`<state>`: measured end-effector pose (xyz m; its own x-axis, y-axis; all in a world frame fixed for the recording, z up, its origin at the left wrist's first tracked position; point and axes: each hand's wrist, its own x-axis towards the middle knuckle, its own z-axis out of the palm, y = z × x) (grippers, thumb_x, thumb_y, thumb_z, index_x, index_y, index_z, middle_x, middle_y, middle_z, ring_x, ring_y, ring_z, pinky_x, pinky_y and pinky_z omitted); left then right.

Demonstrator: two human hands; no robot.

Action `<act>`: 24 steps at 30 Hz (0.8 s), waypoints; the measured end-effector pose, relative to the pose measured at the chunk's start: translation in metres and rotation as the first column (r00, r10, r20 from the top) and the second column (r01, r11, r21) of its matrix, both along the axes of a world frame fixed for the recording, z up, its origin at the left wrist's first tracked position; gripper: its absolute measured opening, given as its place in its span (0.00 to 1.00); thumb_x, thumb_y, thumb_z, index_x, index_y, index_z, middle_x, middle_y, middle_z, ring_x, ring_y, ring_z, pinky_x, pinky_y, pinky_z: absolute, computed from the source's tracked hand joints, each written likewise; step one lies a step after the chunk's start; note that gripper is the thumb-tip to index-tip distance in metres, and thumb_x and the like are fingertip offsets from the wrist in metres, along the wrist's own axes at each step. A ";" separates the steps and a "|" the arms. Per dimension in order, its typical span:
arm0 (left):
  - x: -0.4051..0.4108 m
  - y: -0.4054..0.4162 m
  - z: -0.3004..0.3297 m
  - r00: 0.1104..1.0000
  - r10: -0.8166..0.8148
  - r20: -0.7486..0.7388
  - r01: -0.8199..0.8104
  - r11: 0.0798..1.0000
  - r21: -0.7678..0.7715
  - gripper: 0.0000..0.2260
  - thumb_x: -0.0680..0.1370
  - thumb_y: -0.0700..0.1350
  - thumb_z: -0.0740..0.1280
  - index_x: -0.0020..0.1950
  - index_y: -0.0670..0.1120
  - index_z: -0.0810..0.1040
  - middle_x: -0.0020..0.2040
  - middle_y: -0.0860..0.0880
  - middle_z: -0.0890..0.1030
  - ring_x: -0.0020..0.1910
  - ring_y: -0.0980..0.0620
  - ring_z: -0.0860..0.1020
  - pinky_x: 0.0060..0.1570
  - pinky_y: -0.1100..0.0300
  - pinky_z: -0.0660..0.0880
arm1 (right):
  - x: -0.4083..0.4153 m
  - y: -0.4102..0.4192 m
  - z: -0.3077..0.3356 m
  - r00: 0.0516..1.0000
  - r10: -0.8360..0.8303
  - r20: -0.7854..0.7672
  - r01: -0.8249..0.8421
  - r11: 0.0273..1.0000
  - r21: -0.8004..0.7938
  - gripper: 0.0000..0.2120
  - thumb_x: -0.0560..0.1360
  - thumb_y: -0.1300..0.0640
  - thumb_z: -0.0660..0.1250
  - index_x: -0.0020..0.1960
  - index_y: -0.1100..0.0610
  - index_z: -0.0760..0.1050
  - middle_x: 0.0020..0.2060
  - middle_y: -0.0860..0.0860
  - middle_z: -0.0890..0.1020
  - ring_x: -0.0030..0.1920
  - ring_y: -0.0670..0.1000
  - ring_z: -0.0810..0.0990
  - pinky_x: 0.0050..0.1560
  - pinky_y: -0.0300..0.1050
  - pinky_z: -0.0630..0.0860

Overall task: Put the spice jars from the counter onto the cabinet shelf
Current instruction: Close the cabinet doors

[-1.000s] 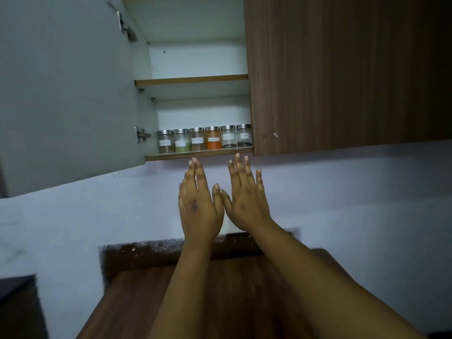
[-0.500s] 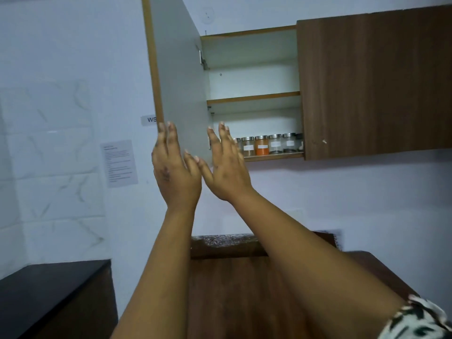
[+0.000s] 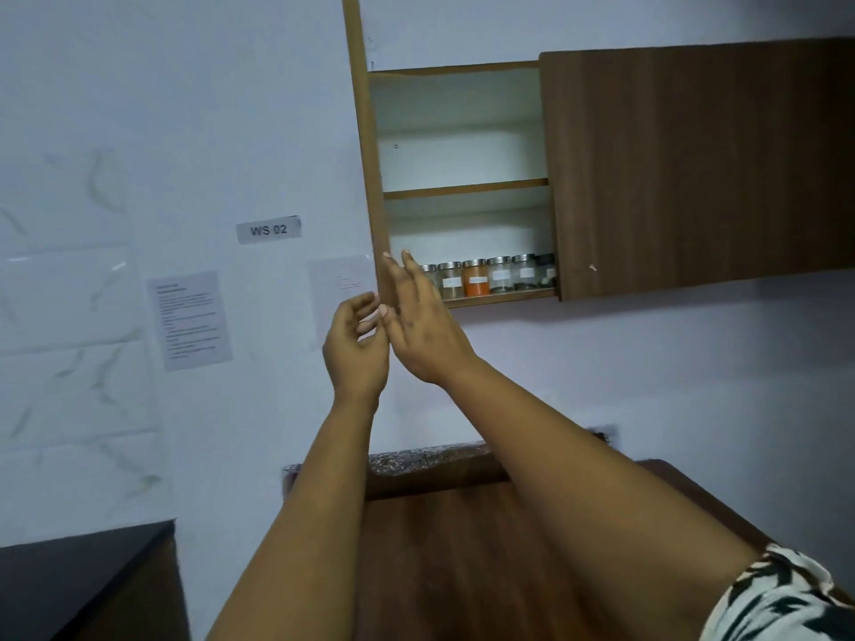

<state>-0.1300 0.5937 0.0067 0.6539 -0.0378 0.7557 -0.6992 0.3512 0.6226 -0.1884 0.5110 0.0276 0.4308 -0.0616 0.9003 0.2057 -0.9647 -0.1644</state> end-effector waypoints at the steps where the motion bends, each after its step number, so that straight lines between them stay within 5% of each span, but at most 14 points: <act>1: -0.004 -0.015 0.000 0.999 -0.038 0.019 0.038 0.999 0.006 0.10 0.78 0.42 0.69 0.59 0.49 0.77 0.53 0.52 0.83 0.50 0.57 0.81 0.49 0.66 0.78 | -0.005 -0.011 0.000 1.000 -0.008 0.015 0.008 1.000 0.015 0.28 0.81 0.53 0.55 0.79 0.49 0.50 0.78 0.53 0.53 0.77 0.55 0.57 0.70 0.51 0.65; 6: -0.025 -0.105 -0.002 0.972 -0.193 0.137 0.181 0.979 0.099 0.13 0.78 0.39 0.67 0.63 0.46 0.77 0.54 0.53 0.82 0.51 0.61 0.80 0.50 0.70 0.76 | -0.033 -0.094 -0.002 0.991 -0.113 0.073 0.107 0.991 0.083 0.28 0.81 0.60 0.56 0.79 0.56 0.52 0.76 0.56 0.55 0.76 0.52 0.58 0.67 0.33 0.56; 9: -0.028 -0.164 -0.007 0.946 -0.225 0.235 0.183 0.965 0.190 0.18 0.79 0.38 0.66 0.69 0.45 0.73 0.61 0.51 0.79 0.58 0.59 0.79 0.57 0.67 0.76 | -0.038 -0.155 -0.003 0.988 -0.154 0.017 0.148 0.971 0.185 0.30 0.80 0.64 0.57 0.79 0.56 0.51 0.75 0.55 0.59 0.73 0.52 0.63 0.66 0.35 0.61; 13: -0.022 -0.247 -0.012 0.922 -0.100 0.373 -0.008 0.961 0.278 0.20 0.79 0.38 0.65 0.72 0.45 0.71 0.67 0.48 0.76 0.65 0.53 0.75 0.65 0.56 0.74 | -0.040 -0.231 -0.008 0.986 -0.155 -0.064 0.167 0.948 0.271 0.32 0.79 0.67 0.57 0.79 0.56 0.49 0.74 0.56 0.60 0.73 0.54 0.64 0.68 0.43 0.64; 18: -0.009 -0.343 -0.023 0.893 0.001 0.449 -0.190 0.907 0.375 0.24 0.79 0.39 0.65 0.75 0.48 0.66 0.76 0.50 0.65 0.73 0.52 0.63 0.68 0.63 0.60 | -0.033 -0.322 -0.013 0.985 -0.062 -0.159 0.109 0.947 0.303 0.34 0.79 0.67 0.59 0.80 0.53 0.47 0.76 0.53 0.55 0.72 0.51 0.65 0.65 0.37 0.63; 22: 0.010 -0.398 -0.027 0.857 0.115 0.503 -0.329 0.873 0.360 0.25 0.78 0.37 0.66 0.74 0.45 0.68 0.74 0.47 0.68 0.71 0.48 0.67 0.67 0.60 0.62 | -0.015 -0.377 -0.009 0.974 -0.045 -0.223 0.108 0.953 0.282 0.35 0.80 0.65 0.60 0.80 0.52 0.45 0.77 0.53 0.54 0.73 0.53 0.64 0.65 0.38 0.64; 24: 0.027 -0.421 -0.026 0.770 0.247 0.588 -0.483 0.828 0.285 0.22 0.75 0.39 0.70 0.70 0.45 0.74 0.68 0.46 0.75 0.64 0.43 0.73 0.65 0.50 0.68 | -0.003 -0.398 -0.009 0.975 -0.036 -0.221 0.098 0.957 0.272 0.35 0.80 0.62 0.60 0.80 0.53 0.44 0.76 0.54 0.54 0.72 0.54 0.65 0.68 0.43 0.66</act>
